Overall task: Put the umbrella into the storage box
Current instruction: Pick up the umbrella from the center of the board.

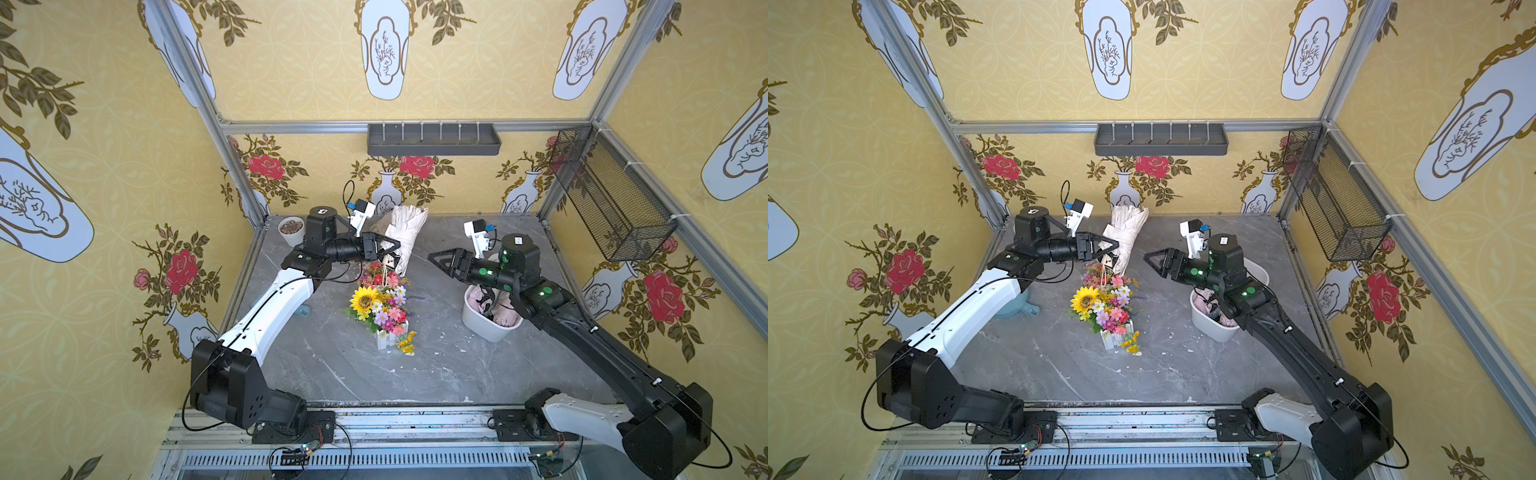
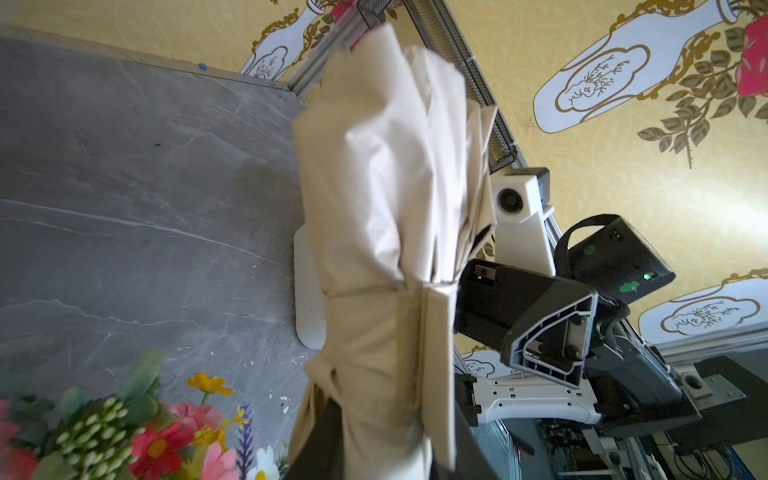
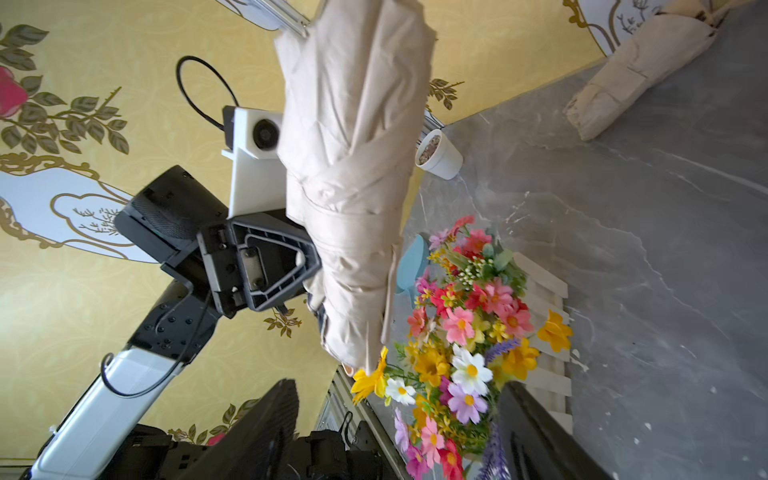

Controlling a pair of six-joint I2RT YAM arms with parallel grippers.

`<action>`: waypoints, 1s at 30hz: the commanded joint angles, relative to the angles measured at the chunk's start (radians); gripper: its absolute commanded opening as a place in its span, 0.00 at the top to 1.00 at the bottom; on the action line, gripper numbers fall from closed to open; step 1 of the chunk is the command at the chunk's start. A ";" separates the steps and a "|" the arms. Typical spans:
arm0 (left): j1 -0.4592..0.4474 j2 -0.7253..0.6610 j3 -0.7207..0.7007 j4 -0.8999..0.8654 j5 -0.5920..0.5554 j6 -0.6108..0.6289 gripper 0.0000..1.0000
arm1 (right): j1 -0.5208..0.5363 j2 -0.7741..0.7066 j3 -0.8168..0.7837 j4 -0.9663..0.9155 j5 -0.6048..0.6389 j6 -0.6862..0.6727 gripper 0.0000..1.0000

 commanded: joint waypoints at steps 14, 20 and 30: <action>-0.019 -0.022 -0.088 0.203 0.152 -0.074 1.00 | 0.048 0.075 -0.024 0.320 0.038 0.145 0.30; -0.036 -0.006 -0.100 0.249 0.176 -0.109 1.00 | 0.074 0.099 -0.017 0.359 0.018 0.144 0.34; -0.051 0.014 -0.093 0.279 0.177 -0.136 0.89 | 0.078 0.081 -0.037 0.368 0.022 0.126 0.70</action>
